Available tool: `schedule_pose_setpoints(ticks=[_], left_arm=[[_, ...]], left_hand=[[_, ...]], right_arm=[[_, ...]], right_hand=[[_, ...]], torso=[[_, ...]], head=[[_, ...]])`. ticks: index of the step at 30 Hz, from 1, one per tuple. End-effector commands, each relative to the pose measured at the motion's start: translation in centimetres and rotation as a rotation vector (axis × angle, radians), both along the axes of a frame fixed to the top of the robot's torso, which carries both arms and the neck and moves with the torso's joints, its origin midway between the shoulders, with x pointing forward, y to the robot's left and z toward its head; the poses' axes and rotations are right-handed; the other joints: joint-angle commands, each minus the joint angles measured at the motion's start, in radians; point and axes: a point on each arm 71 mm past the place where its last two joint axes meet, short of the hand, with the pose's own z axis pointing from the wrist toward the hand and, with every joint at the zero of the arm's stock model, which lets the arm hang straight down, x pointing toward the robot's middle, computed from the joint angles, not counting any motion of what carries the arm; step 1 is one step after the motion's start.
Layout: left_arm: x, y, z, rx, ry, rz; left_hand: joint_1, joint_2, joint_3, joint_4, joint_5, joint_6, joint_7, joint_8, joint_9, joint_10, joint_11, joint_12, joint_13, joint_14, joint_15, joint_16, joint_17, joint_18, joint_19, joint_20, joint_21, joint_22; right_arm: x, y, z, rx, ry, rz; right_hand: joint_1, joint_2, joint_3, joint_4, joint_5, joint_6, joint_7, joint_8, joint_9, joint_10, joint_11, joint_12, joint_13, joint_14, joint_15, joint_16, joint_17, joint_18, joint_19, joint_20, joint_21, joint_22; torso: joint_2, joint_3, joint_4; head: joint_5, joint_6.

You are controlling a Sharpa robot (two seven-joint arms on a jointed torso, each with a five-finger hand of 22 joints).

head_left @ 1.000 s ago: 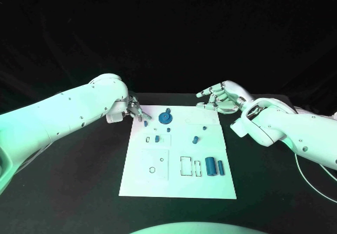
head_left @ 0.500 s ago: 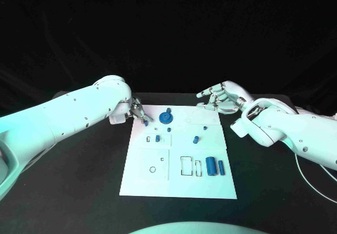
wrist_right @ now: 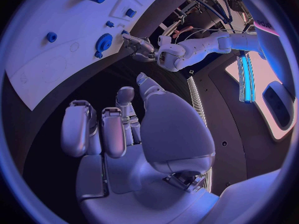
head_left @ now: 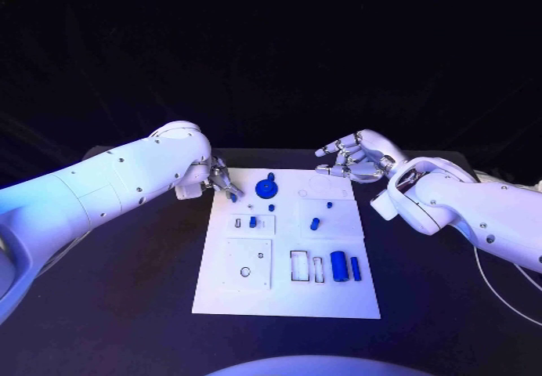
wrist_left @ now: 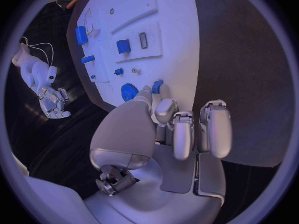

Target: Assemble the parts on the task board

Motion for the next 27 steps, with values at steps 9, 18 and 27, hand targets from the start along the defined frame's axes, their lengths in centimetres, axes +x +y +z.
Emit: schedule_pose_setpoints(ticks=[9, 18, 27], left_arm=[[0.0, -0.4, -0.2, -0.004, 0.009, -0.007], [-0.1, -0.3, -0.1, -0.029, -0.008, -0.003], [-1.7, 0.1, 0.7, -0.101, -0.055, 0.006]], left_hand=[[0.141, 0.023, 0.195, -0.081, 0.003, -0.03, -0.01, 0.001, 0.019, 0.003, -0.008, 0.005, 0.005, 0.105, -0.016, 0.003, 0.263, 0.001, 0.035, -0.016, 0.006, 0.093], [0.056, -0.08, 0.477, -0.115, -0.002, -0.036, -0.001, 0.021, 0.059, 0.013, -0.002, 0.006, 0.005, 0.105, -0.005, 0.003, 0.263, 0.002, 0.035, -0.009, 0.004, 0.096], [0.014, -0.104, 0.551, -0.136, -0.001, -0.032, -0.004, 0.033, 0.076, 0.025, -0.003, 0.021, 0.019, 0.105, -0.008, 0.003, 0.263, 0.001, 0.036, -0.008, 0.005, 0.099]], right_arm=[[-0.1, 0.2, -0.1, -0.005, 0.009, 0.018], [-0.1, 0.2, -0.1, -0.006, 0.012, 0.02], [-0.1, 0.0, -0.2, -0.01, 0.017, 0.019]], right_hand=[[-0.001, 0.012, -0.007, -0.001, 0.004, 0.008, 0.001, 0.002, 0.001, -0.005, 0.0, -0.001, -0.001, 0.052, 0.006, -0.004, 0.044, 0.014, -0.005, 0.001, -0.003, -0.001], [-0.001, 0.012, -0.007, -0.001, 0.004, 0.008, 0.001, 0.002, 0.001, -0.005, 0.0, -0.001, -0.001, 0.052, 0.006, -0.004, 0.044, 0.014, -0.005, 0.001, -0.003, -0.001], [0.0, 0.013, -0.008, -0.001, 0.003, 0.008, 0.001, 0.002, 0.001, -0.005, 0.0, -0.002, -0.002, 0.052, 0.006, -0.006, 0.042, 0.014, -0.005, 0.001, -0.004, -0.002]], torso=[[0.001, 0.0, -0.0007], [-0.001, 0.0001, 0.0002], [-0.006, 0.0029, 0.0054]], head=[[-0.001, -0.004], [-0.004, -0.008], [-0.008, -0.011]])
